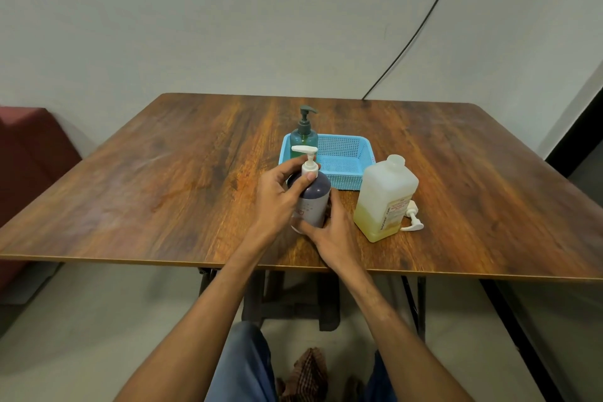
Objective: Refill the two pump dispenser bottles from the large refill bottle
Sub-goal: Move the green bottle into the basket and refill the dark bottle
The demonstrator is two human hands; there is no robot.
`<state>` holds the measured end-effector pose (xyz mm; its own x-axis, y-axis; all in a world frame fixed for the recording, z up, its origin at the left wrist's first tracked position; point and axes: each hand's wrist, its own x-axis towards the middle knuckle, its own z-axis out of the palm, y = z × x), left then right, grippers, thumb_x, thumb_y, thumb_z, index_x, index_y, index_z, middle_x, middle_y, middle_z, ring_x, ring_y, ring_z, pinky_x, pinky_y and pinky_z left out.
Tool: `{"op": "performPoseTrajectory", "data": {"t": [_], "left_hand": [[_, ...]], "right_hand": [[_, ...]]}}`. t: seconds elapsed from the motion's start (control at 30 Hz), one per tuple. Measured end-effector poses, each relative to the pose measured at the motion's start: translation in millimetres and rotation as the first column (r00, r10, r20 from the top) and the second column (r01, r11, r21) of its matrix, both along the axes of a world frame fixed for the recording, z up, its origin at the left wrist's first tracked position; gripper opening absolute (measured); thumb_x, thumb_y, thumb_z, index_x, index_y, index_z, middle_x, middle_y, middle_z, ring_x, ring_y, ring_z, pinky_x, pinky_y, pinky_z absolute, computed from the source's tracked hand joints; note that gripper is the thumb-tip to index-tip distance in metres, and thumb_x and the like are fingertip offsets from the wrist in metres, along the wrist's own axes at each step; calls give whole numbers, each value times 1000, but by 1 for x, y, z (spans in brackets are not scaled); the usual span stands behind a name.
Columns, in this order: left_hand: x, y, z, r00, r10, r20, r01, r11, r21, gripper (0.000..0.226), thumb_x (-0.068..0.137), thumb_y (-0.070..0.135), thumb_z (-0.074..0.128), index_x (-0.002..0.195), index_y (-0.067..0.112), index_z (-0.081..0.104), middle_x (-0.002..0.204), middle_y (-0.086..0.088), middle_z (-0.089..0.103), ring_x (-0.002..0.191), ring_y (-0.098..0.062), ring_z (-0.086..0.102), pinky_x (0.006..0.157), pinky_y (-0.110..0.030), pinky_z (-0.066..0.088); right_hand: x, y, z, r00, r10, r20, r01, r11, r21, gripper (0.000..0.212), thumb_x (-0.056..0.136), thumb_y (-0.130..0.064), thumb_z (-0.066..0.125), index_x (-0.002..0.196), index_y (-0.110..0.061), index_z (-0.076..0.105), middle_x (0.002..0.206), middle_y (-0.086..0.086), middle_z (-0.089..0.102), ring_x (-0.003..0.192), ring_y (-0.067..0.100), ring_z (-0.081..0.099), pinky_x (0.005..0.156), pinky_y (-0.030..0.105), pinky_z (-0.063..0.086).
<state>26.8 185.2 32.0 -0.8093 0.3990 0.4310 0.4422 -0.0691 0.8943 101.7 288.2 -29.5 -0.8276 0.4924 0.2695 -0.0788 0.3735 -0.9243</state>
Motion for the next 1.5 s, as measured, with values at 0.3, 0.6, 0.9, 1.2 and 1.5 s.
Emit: {"op": "performPoseTrajectory", "data": {"t": [0.3,0.6,0.9,1.2,1.5], "left_hand": [[9,15,4,987,158,41,-161,983,93,48,70,19,94,105,3,65,101,-3,71,93,-10,70,81,-27,59],[5,-1,0,988,-154,19,154,988,11,35,104,6,50,139,1,56,128,-3,66,120,-10,64,96,-24,54],[5,7,7,997,-67,33,65,996,68,44,88,10,77,127,1,60,124,-9,69,114,-15,69,89,-24,57],[6,7,3,1000,-7,21,5,995,102,35,89,2,74,123,-2,65,114,-6,73,107,-12,71,91,-24,57],[7,3,-2,988,-153,1,153,988,28,39,102,16,58,140,8,55,131,-5,66,123,-17,63,100,-31,53]], "right_hand": [[1,0,0,999,-44,9,44,998,54,86,72,-40,87,142,-32,38,135,-10,56,121,7,55,94,27,54],[2,-1,3,999,-24,-32,25,999,33,90,71,-44,86,145,-35,36,136,-17,54,120,-2,54,91,19,52],[2,-2,3,1000,-17,-25,17,1000,2,90,71,-41,87,145,-40,35,137,-16,56,123,2,54,98,28,52],[1,-1,2,999,-23,-23,23,1000,0,89,71,-39,88,144,-36,38,137,-15,56,123,1,54,97,28,54],[4,-1,3,999,-31,-15,31,1000,2,88,72,-36,86,145,-37,36,138,-16,52,122,-2,51,93,17,52]]}}
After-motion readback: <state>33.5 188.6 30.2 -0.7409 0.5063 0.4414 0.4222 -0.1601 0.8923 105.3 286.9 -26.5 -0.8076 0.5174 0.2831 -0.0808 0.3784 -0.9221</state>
